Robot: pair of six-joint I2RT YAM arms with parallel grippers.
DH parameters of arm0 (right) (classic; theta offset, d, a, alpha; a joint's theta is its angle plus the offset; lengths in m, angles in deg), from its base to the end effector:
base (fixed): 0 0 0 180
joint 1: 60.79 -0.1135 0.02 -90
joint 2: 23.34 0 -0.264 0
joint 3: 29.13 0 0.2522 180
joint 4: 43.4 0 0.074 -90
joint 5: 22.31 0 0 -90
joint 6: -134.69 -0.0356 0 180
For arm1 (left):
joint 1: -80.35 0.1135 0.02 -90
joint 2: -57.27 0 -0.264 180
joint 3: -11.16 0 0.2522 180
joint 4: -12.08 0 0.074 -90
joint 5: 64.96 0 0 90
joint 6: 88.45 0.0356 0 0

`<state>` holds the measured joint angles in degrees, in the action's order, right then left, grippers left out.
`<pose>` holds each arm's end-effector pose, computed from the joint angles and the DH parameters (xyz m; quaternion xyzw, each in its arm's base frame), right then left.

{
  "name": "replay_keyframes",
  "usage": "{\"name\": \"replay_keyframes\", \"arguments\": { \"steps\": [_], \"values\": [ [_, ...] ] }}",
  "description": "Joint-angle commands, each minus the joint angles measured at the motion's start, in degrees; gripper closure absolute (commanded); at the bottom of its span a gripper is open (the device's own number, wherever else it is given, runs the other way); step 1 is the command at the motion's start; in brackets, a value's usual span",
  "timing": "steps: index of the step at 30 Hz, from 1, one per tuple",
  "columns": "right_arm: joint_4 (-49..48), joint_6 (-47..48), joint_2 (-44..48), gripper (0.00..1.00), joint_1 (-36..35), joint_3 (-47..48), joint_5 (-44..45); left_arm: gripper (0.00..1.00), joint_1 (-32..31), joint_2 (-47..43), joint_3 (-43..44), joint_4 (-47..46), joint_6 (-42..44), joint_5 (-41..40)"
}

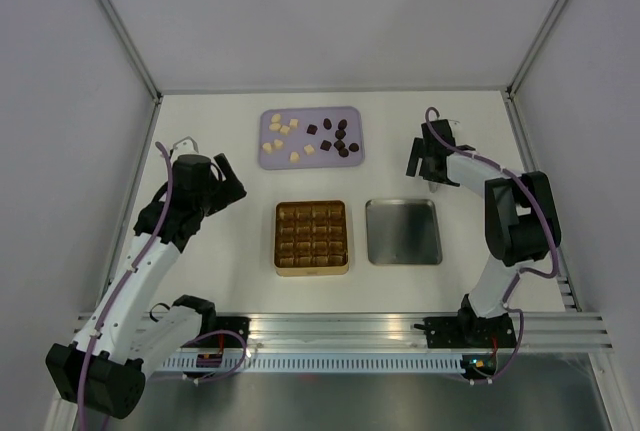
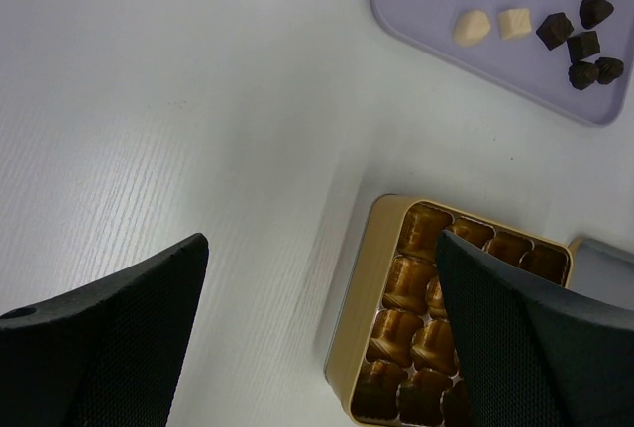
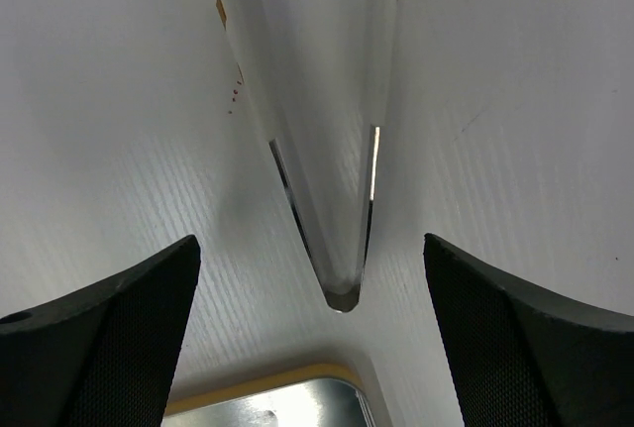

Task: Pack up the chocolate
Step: Pick up the clamp at the center of the board.

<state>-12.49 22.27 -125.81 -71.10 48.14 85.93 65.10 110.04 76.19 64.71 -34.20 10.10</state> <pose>0.3614 0.0544 0.1744 0.1456 0.9344 -0.0644 0.3188 0.1851 -0.0409 0.3070 -0.2138 0.8759 -0.0726 0.4264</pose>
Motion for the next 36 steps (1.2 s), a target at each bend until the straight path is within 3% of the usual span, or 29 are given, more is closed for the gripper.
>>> {"name": "replay_keyframes", "arguments": {
  "steps": [1,12,18,23,36],
  "values": [
    [-1.50,1.41,-2.02,0.02,0.90,3.11,-1.71,0.00,-0.14,-0.13,1.29,-1.69,1.03,-0.18],
    [-1.68,2.73,-7.39,0.03,3.10,4.35,-3.91,0.00,-0.14,0.40,1.12,-1.69,1.12,-0.53],
    [-2.03,2.46,-7.30,0.17,3.54,3.47,-3.83,0.00,-0.14,0.14,1.12,-1.69,1.03,-0.79],
    [-2.82,2.64,-7.56,0.20,4.33,3.20,-4.35,0.00,-0.14,-0.13,1.03,-1.69,1.03,-0.88],
    [-3.35,3.17,-8.18,0.44,6.09,2.06,-8.48,0.00,-0.14,-0.92,0.85,-1.69,0.94,-1.06]
  ]
}}
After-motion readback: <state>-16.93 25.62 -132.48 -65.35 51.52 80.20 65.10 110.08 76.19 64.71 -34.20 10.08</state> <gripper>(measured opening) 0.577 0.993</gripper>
